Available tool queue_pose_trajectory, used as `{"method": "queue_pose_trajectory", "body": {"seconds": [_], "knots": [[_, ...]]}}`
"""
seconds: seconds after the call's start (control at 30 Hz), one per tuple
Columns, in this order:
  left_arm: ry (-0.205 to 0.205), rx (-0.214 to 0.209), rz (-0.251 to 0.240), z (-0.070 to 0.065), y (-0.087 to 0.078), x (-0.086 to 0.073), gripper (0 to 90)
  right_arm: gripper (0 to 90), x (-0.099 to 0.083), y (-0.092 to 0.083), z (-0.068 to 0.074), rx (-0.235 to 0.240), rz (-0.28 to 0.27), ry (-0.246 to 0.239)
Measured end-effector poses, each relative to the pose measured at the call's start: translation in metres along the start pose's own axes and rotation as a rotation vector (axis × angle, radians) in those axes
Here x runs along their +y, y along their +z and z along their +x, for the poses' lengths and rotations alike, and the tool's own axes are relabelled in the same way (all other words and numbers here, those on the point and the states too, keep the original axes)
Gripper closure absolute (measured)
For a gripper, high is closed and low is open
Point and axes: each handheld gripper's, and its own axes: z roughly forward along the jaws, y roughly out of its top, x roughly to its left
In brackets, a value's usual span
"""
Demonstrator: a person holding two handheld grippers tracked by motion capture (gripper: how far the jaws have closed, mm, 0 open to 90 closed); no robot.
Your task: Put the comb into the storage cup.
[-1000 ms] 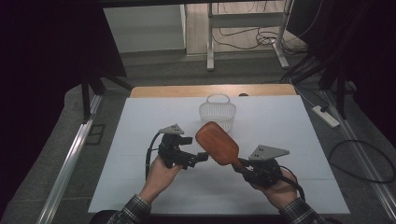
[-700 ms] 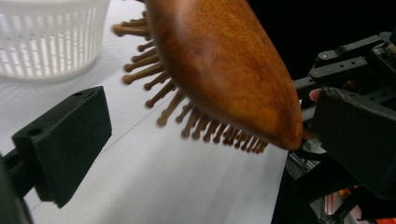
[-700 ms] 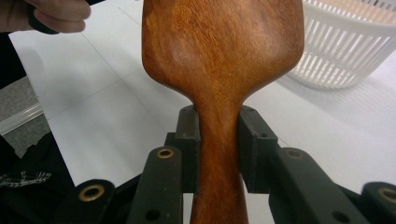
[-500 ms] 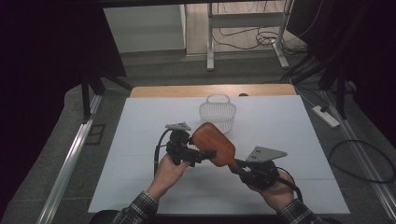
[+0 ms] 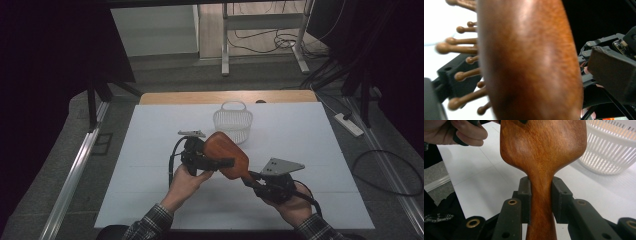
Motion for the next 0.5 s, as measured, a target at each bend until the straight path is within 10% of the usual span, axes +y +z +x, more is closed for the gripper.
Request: {"method": "queue_pose_trajectory", "body": {"seconds": [0.5], "knots": [[-0.140,-0.183,-0.053,0.012,-0.008,-0.003,46.0,72.4,-0.002,0.005,-0.001,0.009,0.018,-0.016]]}}
